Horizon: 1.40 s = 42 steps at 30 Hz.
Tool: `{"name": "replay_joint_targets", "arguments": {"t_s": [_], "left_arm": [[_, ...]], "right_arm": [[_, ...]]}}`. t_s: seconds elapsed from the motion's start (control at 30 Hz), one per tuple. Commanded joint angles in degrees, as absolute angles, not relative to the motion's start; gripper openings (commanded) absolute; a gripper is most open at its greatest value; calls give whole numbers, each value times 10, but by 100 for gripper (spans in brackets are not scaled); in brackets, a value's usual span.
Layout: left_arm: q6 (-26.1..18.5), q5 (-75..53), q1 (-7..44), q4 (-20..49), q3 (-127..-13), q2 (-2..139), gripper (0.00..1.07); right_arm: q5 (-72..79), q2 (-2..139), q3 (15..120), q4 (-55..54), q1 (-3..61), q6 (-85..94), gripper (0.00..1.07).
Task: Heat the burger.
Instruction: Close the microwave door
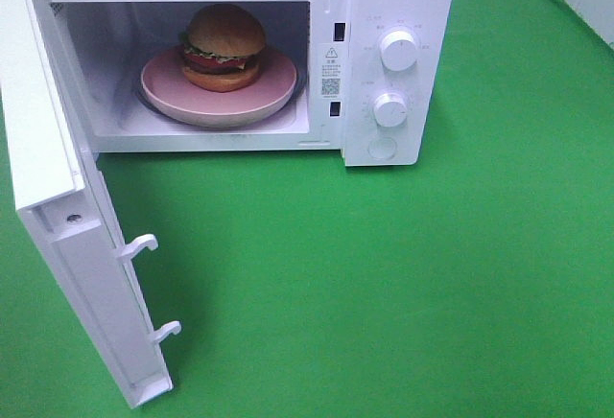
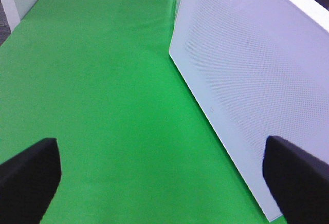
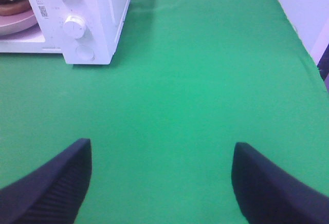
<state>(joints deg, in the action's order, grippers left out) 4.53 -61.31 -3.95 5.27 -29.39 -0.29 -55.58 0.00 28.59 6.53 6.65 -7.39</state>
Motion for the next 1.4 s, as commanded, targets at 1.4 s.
{"name": "replay_joint_targets", "arguments": {"t_s": [1.4], "left_arm": [[48,-609,-39,54,-295,1,100]], "right_arm": [[-550,-18,283,65,61,-72,73]]}}
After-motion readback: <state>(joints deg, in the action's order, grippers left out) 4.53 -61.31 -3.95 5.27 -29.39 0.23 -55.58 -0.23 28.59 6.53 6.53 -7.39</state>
